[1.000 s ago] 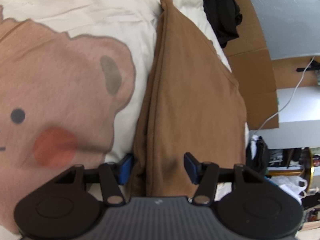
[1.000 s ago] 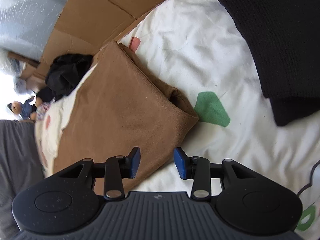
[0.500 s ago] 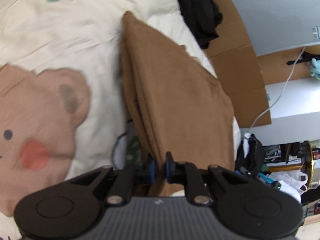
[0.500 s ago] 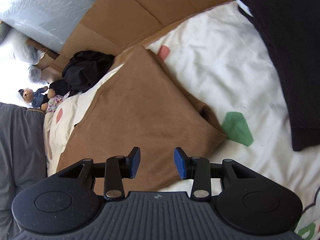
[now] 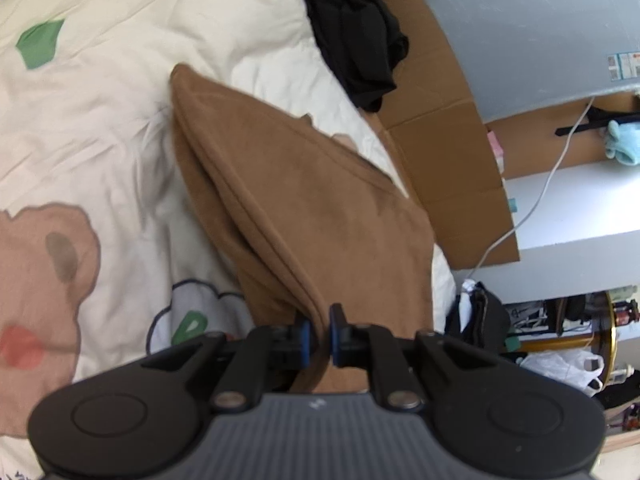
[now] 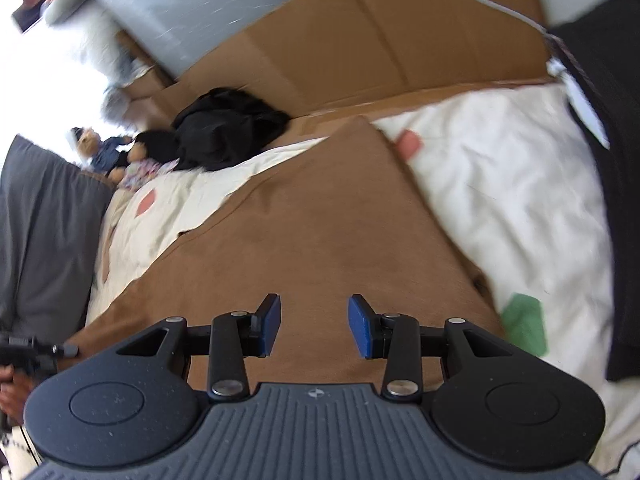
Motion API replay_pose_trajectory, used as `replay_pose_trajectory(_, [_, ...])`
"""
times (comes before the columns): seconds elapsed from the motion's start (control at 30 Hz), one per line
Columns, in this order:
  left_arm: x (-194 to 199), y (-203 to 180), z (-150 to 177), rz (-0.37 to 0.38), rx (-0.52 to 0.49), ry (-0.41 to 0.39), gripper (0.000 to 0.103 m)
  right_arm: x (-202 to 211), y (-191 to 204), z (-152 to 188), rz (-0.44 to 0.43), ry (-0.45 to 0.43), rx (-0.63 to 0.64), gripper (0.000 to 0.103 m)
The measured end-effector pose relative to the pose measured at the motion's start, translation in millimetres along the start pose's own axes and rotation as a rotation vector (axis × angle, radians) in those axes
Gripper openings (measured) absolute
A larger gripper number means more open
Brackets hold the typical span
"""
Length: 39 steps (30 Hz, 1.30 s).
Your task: Fold clothes
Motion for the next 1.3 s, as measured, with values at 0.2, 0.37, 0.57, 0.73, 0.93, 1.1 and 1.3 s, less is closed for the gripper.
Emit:
replay_pose_trajectory(0.2, [2,-6,-3,-0.005,0.018,0.0,0.01,-10,35,6,-0.034,0.027,0.095,0.044])
replay_pose_trajectory(0.37, [5,-11,-3,-0.006,0.018,0.005,0.01,-16,73,17,-0.068,0.063,0.221,0.05])
replay_pose_trajectory(0.57, [8,-15,-3,0.006,0.016,0.003,0.01,-19,109,29,-0.095,0.081,0.319,0.055])
replay_pose_trajectory(0.73, [10,-17,-4,0.023,0.018,-0.005,0.01,-19,135,36,-0.115,0.085,0.373,0.059])
replay_pose_trajectory(0.93, [11,-20,-6,0.051,0.029,-0.015,0.01,-17,169,51,-0.162,0.099,0.442,0.062])
replay_pose_trajectory(1.1, [12,-17,-7,0.07,0.059,-0.019,0.01,-21,202,73,-0.204,0.131,0.541,0.064])
replay_pose_trajectory(1.3, [13,-14,-7,0.07,0.129,-0.025,0.01,-40,244,113,-0.214,0.174,0.717,0.067])
Point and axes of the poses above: each gripper's, at about its wrist camera, not at the fingertips, and x roughly against the way its jaws point, y to its left, z to its underside, the point moved 9 cm from there along -x, roughly the way its jaws point, and after that the axes turned 7 degrees about -x, right-handed, at the moved point
